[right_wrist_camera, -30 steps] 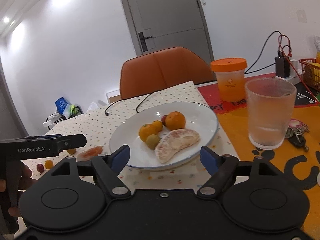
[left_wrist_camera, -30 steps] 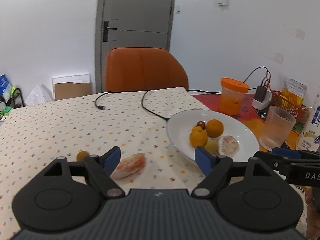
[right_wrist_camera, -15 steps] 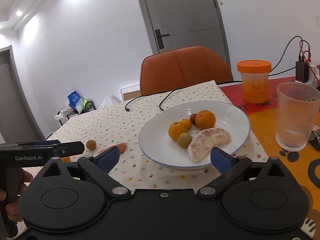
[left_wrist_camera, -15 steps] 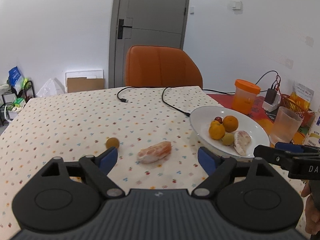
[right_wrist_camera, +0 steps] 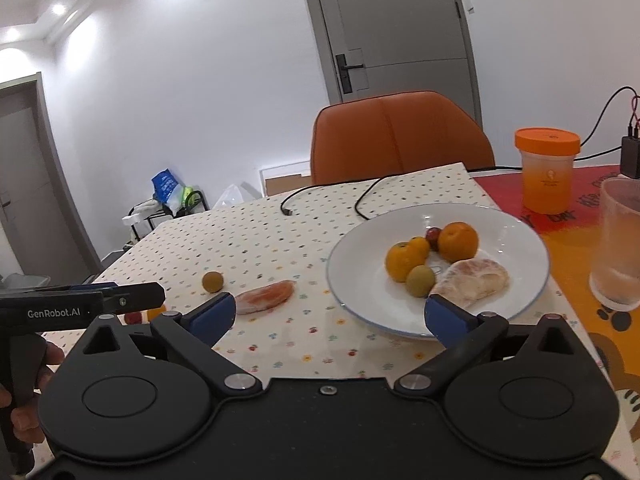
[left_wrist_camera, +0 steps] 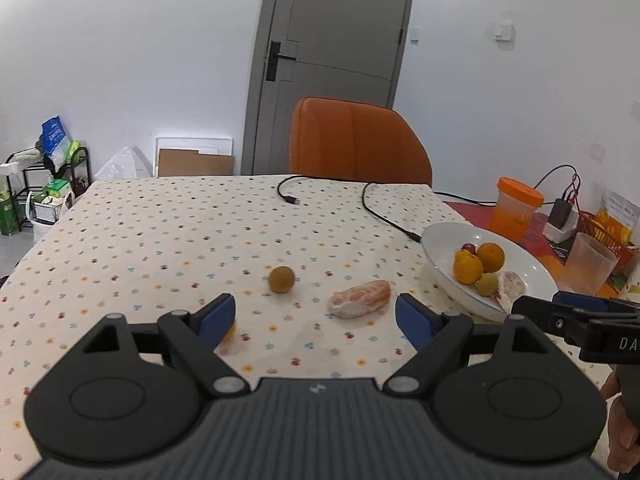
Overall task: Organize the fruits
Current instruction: 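Move both open tools back toward the remaining fruits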
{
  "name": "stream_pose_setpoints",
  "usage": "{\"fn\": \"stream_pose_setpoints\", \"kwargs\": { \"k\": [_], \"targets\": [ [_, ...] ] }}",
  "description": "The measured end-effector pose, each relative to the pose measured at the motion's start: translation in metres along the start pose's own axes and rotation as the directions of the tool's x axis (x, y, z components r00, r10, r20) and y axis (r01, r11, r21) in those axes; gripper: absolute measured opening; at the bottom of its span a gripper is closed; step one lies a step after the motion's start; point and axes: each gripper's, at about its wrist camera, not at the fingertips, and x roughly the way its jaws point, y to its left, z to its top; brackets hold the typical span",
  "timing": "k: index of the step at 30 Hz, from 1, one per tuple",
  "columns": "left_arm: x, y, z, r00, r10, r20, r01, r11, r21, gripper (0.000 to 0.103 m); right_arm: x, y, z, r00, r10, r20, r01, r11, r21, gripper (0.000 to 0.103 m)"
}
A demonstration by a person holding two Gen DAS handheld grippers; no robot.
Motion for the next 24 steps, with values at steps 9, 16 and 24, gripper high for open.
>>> {"fn": "stream_pose_setpoints", "kwargs": {
  "k": [9, 16, 24],
  "targets": [
    [-0.004, 0.019, -0.006, 1.0, 0.016, -0.003, -0.016, 0.999, -0.03, 0.086, 0.006, 0.016, -0.001, 1.0, 0.013, -0.017, -0.014, 1.0, -0.02, 0.102],
    [-0.002, 0.037, -0.013, 1.0, 0.02, -0.019, -0.022, 0.997, -0.076, 0.086, 0.016, 0.027, -0.004, 0.999, 0.013, -0.045, -0.014, 0.999, -0.036, 0.102],
    [0.005, 0.052, -0.017, 0.998, 0.051, -0.028, -0.053, 0.994, -0.095, 0.083, 0.026, 0.038, -0.004, 0.997, 0.043, -0.058, -0.046, 0.997, -0.059, 0.101]
  ]
}}
